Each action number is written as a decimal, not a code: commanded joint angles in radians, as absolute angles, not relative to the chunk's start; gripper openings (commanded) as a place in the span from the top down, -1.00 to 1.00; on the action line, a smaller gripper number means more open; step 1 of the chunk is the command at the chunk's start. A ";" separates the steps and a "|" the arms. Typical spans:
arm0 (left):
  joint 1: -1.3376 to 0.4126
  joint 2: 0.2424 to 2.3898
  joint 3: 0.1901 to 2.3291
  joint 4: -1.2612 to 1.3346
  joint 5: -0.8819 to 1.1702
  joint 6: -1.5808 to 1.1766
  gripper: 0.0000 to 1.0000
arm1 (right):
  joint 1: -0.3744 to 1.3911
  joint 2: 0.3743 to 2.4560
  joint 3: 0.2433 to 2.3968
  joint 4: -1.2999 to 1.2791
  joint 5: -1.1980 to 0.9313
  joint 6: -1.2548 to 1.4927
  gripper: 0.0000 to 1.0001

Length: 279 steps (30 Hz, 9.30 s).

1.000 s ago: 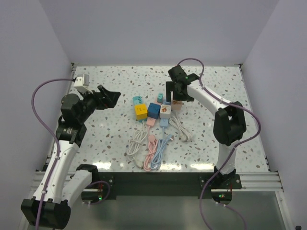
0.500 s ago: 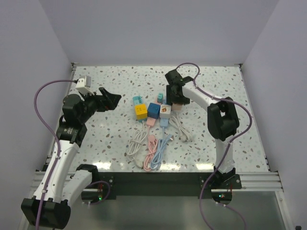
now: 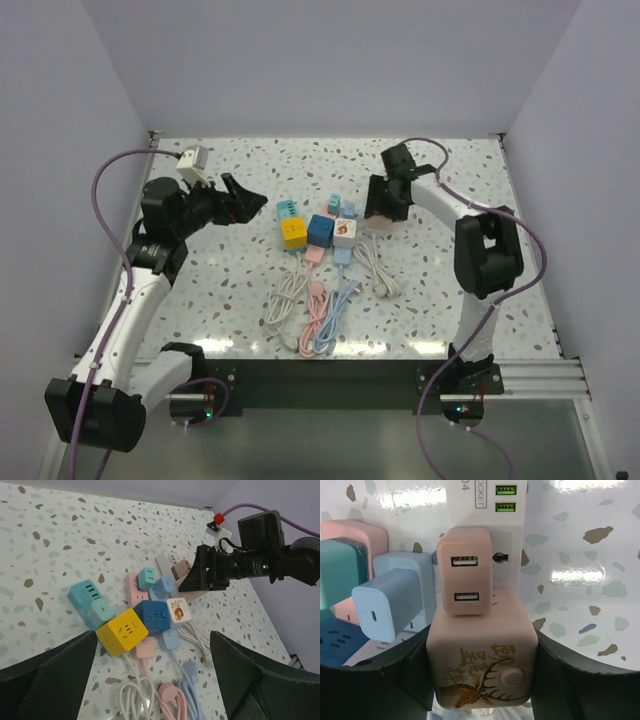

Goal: Pull the plug off the socket

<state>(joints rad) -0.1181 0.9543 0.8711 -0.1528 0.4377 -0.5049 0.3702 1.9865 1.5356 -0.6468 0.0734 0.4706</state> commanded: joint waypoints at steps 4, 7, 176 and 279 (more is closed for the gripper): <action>-0.215 1.081 1.008 -0.117 0.537 -0.509 -1.00 | 0.181 1.852 1.422 -0.482 -0.392 0.457 1.00; -0.279 1.158 1.051 -0.098 0.537 -0.511 -1.00 | 0.146 1.830 1.369 -0.441 -0.477 0.465 1.00; -0.736 1.887 1.453 0.250 0.137 -1.068 -0.66 | 0.282 1.166 1.201 -0.503 -0.282 0.382 1.00; -0.607 1.878 1.382 0.101 0.486 -0.703 1.00 | -0.181 1.519 1.177 -0.115 0.011 0.792 -0.96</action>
<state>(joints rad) -0.6106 1.8912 1.3476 0.1410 0.5152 -0.7536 -0.1879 1.5917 1.2865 -0.1406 0.1333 0.7994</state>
